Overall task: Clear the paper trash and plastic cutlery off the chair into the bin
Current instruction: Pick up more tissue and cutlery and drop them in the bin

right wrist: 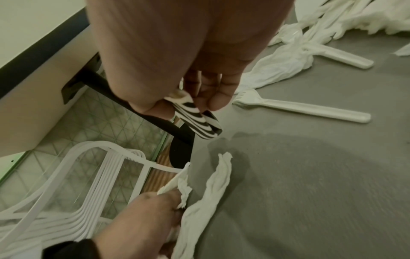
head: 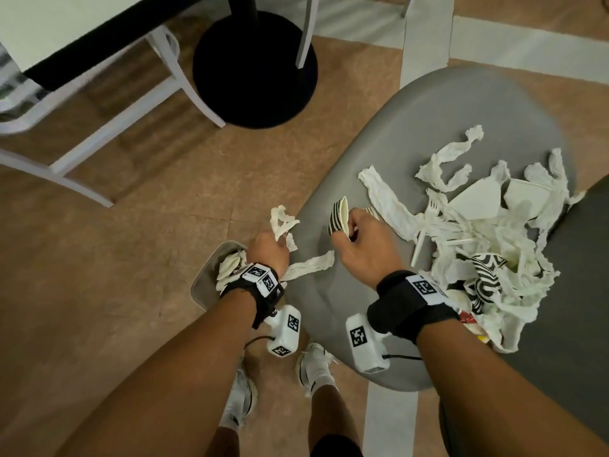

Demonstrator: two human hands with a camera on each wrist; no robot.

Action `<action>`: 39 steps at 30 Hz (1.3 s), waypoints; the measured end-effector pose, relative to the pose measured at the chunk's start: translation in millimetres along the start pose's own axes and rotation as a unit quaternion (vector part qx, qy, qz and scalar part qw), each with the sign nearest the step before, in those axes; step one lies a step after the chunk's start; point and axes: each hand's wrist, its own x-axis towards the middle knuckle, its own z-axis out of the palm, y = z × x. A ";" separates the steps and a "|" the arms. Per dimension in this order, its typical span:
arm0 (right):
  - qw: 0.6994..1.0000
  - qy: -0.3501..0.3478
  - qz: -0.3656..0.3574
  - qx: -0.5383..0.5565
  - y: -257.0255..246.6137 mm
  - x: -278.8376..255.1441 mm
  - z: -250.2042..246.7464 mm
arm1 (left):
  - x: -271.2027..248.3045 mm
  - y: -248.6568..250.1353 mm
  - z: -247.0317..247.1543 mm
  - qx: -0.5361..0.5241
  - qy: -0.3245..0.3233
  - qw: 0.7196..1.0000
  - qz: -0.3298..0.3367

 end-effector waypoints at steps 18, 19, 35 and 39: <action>0.996 -0.054 0.021 0.061 -43.9 -24.2 105.9 | -12.6 -106.9 -42.5 -0.050 -0.004 0.997 -0.058; 0.996 -0.064 0.023 0.059 -46.6 -26.6 118.1 | -9.4 -117.1 -40.8 -0.059 -0.020 0.997 -0.053; 0.956 -0.240 0.109 -0.125 -8.8 -15.4 258.3 | 29.8 -251.3 -24.5 0.071 -0.021 0.993 0.087; 0.956 -0.242 0.098 -0.131 -4.5 -3.4 276.3 | 50.5 -276.9 -15.0 0.111 0.016 0.994 -0.002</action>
